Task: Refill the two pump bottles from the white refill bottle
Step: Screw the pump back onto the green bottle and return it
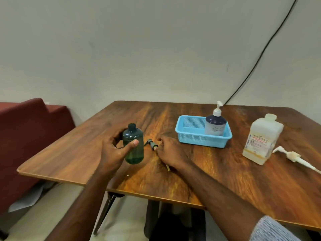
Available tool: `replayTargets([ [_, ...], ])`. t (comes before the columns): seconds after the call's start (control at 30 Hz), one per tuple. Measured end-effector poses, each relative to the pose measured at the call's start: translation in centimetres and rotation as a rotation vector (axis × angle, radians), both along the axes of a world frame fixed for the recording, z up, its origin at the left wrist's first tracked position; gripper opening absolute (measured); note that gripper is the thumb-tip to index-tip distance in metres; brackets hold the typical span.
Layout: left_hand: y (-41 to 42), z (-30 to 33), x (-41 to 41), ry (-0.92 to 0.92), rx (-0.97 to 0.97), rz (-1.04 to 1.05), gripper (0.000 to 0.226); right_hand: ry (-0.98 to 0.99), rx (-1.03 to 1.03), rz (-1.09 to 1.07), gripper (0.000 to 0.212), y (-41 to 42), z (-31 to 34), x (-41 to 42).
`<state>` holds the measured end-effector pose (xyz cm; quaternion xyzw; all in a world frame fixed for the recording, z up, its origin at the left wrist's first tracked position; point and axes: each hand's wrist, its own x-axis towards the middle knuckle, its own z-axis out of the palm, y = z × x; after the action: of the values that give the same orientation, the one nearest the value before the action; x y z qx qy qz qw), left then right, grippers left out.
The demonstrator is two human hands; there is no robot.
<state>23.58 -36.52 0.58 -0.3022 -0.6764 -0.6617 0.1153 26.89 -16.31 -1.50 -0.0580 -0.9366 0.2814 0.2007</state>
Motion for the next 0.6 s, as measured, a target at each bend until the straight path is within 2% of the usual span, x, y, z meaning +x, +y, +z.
replayTargets([
  [0.1,-0.1,-0.4,-0.2,0.0,-0.014,0.001,0.057,-0.101,0.034,-0.019,0.042,-0.4,0.3,-1.4],
  [0.33,1.2,-0.4,-1.1,-0.01,-0.021,0.007,0.058,-0.081,0.041,-0.065,0.023,-0.3,0.0,-2.8],
  [0.43,2.8,-0.3,-1.3,-0.051,0.007,-0.036,0.057,0.102,-0.073,-0.128,0.018,1.1,1.2,-1.3],
  [0.6,8.2,0.1,-0.7,-0.096,-0.038,-0.163,0.066,0.531,-0.351,-0.221,0.025,6.0,5.2,2.8],
])
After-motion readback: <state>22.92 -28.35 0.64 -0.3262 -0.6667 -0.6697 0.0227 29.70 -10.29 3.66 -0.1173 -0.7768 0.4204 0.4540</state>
